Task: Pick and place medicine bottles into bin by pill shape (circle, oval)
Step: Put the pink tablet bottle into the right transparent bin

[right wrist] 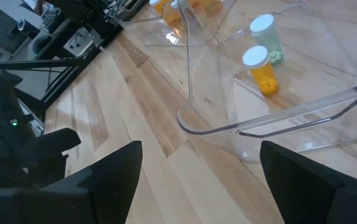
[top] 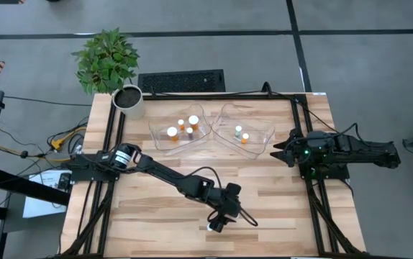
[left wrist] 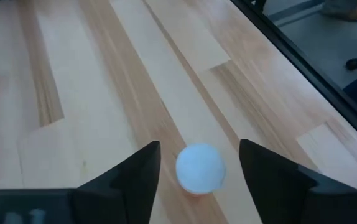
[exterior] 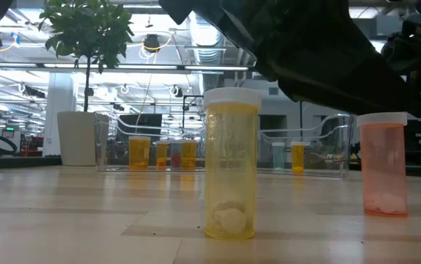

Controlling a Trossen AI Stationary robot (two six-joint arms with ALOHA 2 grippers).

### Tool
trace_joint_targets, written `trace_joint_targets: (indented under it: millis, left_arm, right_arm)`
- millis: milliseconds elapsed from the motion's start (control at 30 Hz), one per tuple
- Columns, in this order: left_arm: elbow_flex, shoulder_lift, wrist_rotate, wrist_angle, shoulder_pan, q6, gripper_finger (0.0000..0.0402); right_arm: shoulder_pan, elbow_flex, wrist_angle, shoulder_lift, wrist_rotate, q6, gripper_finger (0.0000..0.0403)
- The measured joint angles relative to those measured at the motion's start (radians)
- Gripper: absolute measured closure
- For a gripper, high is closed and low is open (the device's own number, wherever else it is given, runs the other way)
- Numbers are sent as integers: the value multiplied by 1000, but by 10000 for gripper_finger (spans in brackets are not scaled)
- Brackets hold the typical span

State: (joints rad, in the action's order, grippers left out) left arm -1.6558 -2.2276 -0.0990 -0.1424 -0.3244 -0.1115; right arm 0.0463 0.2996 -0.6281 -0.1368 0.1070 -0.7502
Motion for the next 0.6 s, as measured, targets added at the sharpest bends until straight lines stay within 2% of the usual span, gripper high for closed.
trace_joint_targets:
  millis: [267, 600]
  left_arm:
    - [4, 0, -6, 7, 1, -10, 232]
    - [20, 0, 2, 23, 1, 4, 228]
  right_arm:
    - [0, 0, 0, 0, 0, 2, 69]
    - [0, 0, 0, 0, 0, -1, 69]
